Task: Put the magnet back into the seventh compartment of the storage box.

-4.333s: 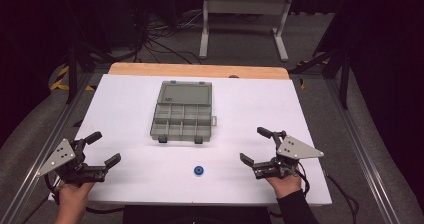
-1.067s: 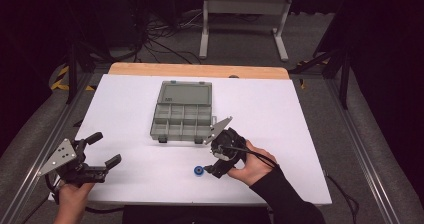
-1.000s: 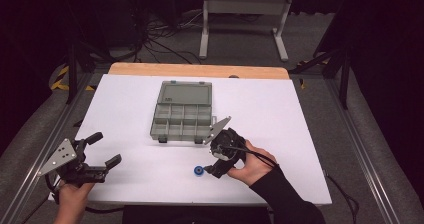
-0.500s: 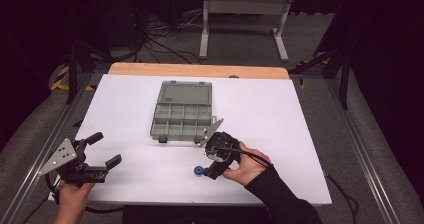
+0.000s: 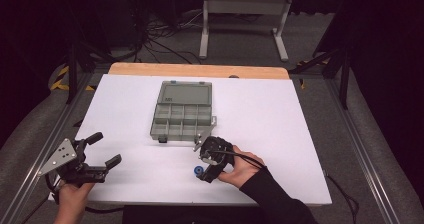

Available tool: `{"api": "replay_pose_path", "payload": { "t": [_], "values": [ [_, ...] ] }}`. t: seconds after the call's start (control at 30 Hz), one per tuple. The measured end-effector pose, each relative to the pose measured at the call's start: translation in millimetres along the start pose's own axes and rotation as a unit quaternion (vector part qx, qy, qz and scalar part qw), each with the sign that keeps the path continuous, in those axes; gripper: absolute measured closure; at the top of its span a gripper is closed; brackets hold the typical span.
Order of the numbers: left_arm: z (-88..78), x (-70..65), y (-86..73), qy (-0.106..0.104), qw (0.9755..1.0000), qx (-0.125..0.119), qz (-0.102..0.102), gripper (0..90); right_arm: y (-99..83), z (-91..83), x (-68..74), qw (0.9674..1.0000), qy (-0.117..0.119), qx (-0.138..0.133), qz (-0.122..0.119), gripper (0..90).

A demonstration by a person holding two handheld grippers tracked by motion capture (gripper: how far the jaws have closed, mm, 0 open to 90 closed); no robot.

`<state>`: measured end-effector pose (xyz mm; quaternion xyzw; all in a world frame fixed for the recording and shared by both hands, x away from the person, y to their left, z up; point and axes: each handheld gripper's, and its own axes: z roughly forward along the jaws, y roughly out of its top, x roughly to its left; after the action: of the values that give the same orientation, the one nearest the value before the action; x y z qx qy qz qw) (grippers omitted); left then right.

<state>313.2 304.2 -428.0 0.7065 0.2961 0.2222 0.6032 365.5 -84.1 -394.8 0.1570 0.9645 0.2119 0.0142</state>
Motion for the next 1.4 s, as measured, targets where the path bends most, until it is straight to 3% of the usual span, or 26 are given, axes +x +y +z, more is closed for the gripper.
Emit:
{"api": "replay_pose_path", "payload": {
  "t": [0.7,1.0,1.27,1.3,1.4],
  "values": [
    [0.3,0.1,-0.4,0.001,1.0,-0.001,-0.002,0.9,1.0,30.4,4.1,0.9993,0.023,0.03,-0.003,17.2],
    [0.0,0.3,-0.3,0.0,1.0,-0.001,-0.002,0.9,2.6,36.8,1.0,0.999,0.022,0.039,-0.006,20.3],
    [0.0,0.4,-0.4,0.0,1.0,0.0,-0.001,0.9,4.9,41.4,2.8,0.9991,0.004,0.042,-0.009,38.6],
    [0.1,0.5,-0.4,0.0,1.0,0.0,-0.001,0.9,5.4,40.7,2.2,0.9991,0.0,0.04,-0.015,45.8],
    [0.3,0.2,-0.5,0.0,1.0,-0.001,-0.002,0.9,5.7,40.6,2.0,0.9991,-0.003,0.039,-0.016,49.7]
  ]
}}
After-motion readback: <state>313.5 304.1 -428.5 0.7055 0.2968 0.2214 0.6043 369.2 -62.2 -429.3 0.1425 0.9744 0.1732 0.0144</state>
